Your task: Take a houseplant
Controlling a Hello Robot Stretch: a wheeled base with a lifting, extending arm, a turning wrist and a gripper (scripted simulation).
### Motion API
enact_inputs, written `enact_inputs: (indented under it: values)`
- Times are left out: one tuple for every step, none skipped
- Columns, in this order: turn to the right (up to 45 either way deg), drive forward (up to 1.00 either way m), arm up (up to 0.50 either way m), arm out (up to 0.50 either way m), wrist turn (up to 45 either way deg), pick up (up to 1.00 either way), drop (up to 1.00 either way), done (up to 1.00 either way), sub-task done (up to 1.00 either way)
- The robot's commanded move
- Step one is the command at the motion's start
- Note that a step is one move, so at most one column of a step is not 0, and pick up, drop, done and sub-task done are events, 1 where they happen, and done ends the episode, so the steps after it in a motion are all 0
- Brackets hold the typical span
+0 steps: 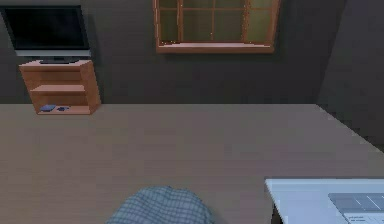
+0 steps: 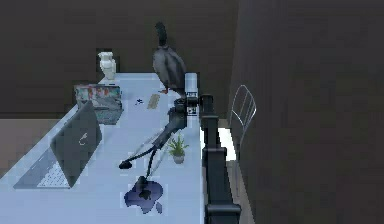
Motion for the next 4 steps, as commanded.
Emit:
enact_inputs:
  values:
    - [0.0,0.0,0.0,0.0,45.0,0.0,0.0,0.0,0.0]
    - [0.0,0.0,0.0,0.0,45.0,0.0,0.0,0.0,0.0]
    - [0.0,0.0,0.0,0.0,36.0,0.0,0.0,0.0,0.0]
    - [0.0,0.0,-0.3,0.0,0.0,0.0,0.0,0.0,0.0]
